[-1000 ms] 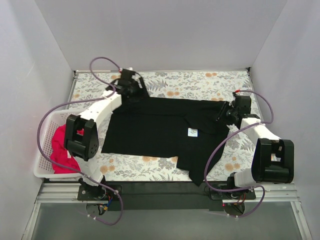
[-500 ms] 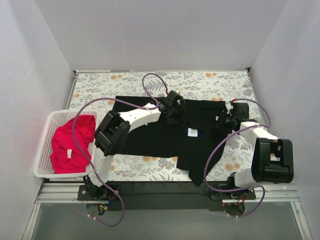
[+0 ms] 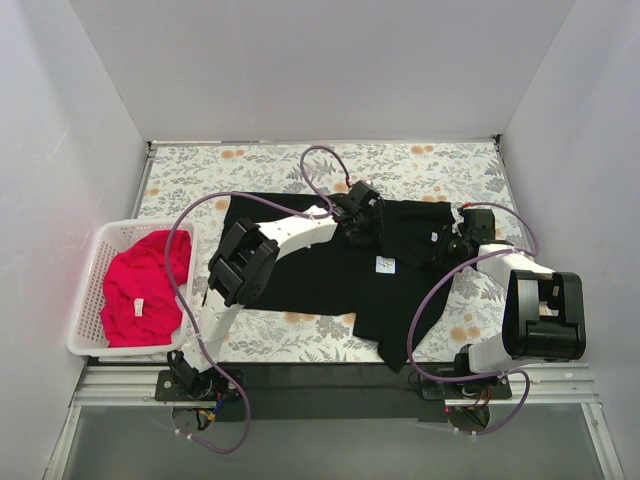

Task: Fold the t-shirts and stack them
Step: Fold the tshirt

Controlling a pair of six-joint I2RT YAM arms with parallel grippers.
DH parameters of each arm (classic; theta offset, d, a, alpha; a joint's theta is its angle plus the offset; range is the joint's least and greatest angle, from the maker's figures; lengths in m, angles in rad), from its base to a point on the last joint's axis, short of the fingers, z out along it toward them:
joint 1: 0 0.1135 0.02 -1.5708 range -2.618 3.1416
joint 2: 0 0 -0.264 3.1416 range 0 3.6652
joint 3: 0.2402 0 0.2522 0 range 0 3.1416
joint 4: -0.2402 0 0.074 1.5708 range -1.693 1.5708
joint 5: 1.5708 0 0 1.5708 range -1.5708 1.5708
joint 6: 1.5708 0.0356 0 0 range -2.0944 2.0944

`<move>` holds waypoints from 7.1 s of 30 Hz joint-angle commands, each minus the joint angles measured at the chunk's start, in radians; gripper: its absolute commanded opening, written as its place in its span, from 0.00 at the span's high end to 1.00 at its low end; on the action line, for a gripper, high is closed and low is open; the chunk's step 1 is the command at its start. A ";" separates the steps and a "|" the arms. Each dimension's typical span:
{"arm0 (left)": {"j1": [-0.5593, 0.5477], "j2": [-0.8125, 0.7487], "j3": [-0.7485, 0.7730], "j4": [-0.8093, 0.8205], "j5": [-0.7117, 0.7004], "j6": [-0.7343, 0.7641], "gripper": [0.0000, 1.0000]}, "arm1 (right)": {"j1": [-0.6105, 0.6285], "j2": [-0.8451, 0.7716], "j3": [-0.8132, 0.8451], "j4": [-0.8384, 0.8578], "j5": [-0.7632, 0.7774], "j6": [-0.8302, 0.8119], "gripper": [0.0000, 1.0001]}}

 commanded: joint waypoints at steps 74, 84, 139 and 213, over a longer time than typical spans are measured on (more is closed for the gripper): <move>-0.021 0.033 0.211 -0.346 0.015 0.184 0.86 | 0.022 -0.079 -0.005 -0.161 -0.050 -0.004 0.72; 0.003 -0.242 -0.083 -0.122 0.131 0.088 0.33 | 0.177 -0.171 0.076 -0.130 -0.009 -0.102 0.44; 0.591 -0.759 -0.729 -0.128 -0.209 0.261 0.35 | 0.716 0.346 0.461 -0.141 0.729 -0.369 0.62; 0.591 -0.747 -0.731 -0.131 -0.159 0.275 0.35 | 0.618 0.382 0.543 -0.143 0.074 -0.122 0.68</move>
